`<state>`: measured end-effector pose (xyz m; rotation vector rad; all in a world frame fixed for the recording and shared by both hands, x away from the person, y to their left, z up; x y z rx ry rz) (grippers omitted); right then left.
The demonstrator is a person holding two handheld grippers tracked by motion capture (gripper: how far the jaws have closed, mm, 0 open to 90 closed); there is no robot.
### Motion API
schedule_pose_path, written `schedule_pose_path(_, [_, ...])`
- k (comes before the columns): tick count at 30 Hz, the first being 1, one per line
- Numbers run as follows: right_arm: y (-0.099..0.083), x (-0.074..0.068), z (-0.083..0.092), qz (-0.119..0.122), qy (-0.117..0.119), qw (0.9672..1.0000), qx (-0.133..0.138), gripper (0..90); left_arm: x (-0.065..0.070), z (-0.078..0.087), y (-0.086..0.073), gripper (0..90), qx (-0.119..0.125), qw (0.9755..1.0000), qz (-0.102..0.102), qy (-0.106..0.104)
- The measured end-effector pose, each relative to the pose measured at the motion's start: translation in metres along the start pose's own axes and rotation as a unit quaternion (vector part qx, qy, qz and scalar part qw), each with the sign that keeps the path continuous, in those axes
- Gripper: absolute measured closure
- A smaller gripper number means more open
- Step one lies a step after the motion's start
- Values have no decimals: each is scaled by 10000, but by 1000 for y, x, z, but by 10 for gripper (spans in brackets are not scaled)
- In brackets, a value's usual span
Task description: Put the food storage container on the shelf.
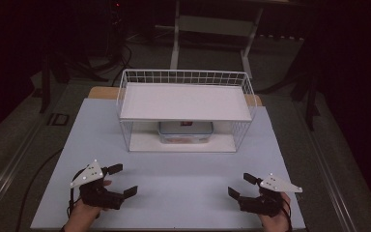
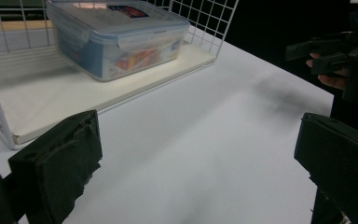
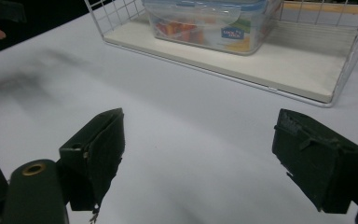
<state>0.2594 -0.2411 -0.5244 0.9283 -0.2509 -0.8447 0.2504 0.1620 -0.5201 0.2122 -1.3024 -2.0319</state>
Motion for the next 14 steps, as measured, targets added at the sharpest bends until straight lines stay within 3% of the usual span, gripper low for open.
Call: schedule_pose_path(14, [-1,-3,-6,63,162,9998,-117,170,2,-8,-2,6,-85,9999,-14,-113])
Point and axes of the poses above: each handheld gripper's, and its own axes: z roughly backward along the jaws, y roughly out of its top, x roughly to its right, the point moved 6 cm from there along -z, roughly forward along the jaws, and after that the axes turned 11 degrees about -x, right-handed, at the moved point
